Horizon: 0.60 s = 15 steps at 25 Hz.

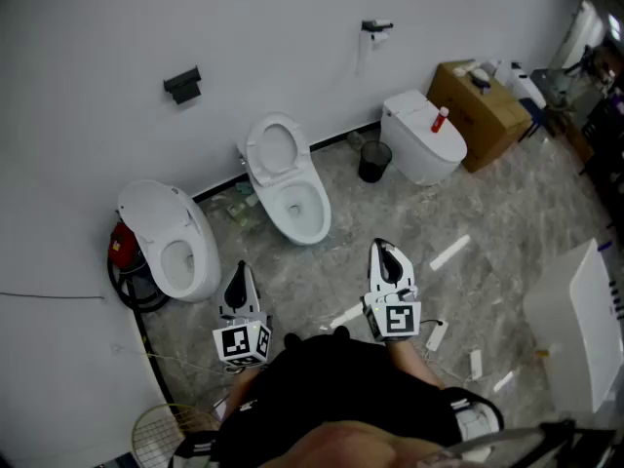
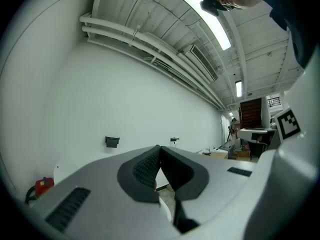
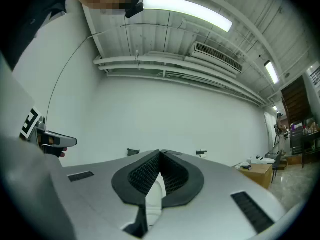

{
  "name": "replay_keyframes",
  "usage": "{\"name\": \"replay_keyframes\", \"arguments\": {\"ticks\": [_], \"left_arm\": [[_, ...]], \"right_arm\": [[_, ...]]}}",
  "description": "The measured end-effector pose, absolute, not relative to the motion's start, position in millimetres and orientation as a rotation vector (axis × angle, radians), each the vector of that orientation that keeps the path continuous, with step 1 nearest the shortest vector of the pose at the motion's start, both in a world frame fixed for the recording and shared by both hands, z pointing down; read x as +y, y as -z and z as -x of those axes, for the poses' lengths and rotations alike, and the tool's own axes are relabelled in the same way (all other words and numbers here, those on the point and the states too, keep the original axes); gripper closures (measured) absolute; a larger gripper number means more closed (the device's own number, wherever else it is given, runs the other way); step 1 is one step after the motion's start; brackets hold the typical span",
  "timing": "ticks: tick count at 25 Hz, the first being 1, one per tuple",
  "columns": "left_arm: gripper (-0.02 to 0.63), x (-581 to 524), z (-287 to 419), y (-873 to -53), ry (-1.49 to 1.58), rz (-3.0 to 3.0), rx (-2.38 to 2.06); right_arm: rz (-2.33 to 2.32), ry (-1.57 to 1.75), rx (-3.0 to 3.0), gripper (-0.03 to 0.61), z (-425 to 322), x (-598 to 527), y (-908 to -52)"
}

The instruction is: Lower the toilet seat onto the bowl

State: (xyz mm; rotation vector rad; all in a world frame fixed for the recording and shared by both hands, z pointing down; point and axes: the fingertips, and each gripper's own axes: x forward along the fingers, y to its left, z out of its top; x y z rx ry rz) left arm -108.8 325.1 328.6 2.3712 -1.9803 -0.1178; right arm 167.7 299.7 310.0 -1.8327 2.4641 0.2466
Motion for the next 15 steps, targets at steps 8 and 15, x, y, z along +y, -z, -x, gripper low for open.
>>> {"name": "replay_keyframes", "arguments": {"ticks": [8, 15], "left_arm": [[0.606, 324.8, 103.8, -325.8, 0.106, -2.393, -1.980], [0.606, 325.0, 102.8, -330.9, 0.094, -2.397, -1.979]], "right_arm": [[1.851, -0.237, 2.453, 0.566, -169.7, 299.7, -308.9], [1.848, -0.212, 2.440, 0.566, -171.4, 300.5, -309.9]]}}
